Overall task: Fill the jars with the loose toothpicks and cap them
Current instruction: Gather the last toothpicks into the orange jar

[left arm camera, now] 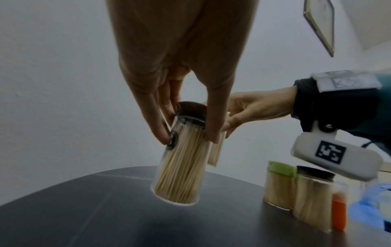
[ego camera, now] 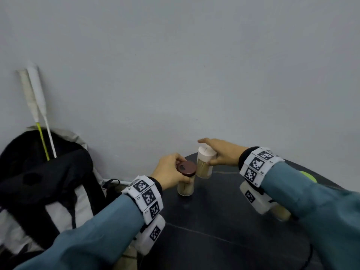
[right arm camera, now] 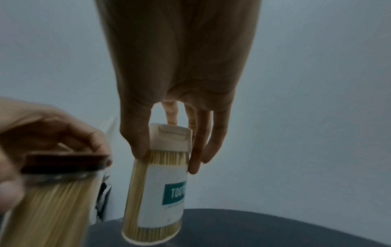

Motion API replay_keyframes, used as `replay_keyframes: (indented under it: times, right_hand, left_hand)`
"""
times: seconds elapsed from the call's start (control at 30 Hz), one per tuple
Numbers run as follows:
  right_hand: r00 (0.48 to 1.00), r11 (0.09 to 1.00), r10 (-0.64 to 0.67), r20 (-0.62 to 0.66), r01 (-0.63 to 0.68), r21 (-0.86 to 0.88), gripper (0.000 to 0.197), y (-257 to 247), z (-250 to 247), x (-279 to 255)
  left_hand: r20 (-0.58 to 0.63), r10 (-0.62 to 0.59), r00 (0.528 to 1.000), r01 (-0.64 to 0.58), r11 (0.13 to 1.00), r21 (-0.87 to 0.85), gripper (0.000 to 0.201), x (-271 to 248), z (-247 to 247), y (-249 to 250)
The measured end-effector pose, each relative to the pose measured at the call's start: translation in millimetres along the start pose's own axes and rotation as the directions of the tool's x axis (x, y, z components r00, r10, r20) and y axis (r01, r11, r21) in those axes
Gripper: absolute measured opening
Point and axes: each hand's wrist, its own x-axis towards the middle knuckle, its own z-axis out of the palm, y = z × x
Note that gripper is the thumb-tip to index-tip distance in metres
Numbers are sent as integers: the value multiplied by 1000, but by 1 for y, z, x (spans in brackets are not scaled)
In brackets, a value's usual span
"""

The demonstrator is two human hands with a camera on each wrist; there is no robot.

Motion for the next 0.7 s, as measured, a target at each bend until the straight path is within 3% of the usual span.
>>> replay_keyframes:
  times: [0.2, 0.43, 0.7]
  right_hand:
    - [994, 992, 109, -12, -110, -66, 55, 41, -37, -50]
    - [956, 955, 254, 147, -225, -193, 58, 71, -21, -61]
    - [915, 933, 312, 254, -243, -267, 60, 85, -7, -57]
  left_hand:
    - [84, 106, 991, -104, 994, -26, 48, -3, 33, 34]
    - [176, 166, 970, -160, 986, -47, 49, 5, 76, 65]
    - [243, 167, 956, -164, 986, -32, 52, 14, 102, 74]
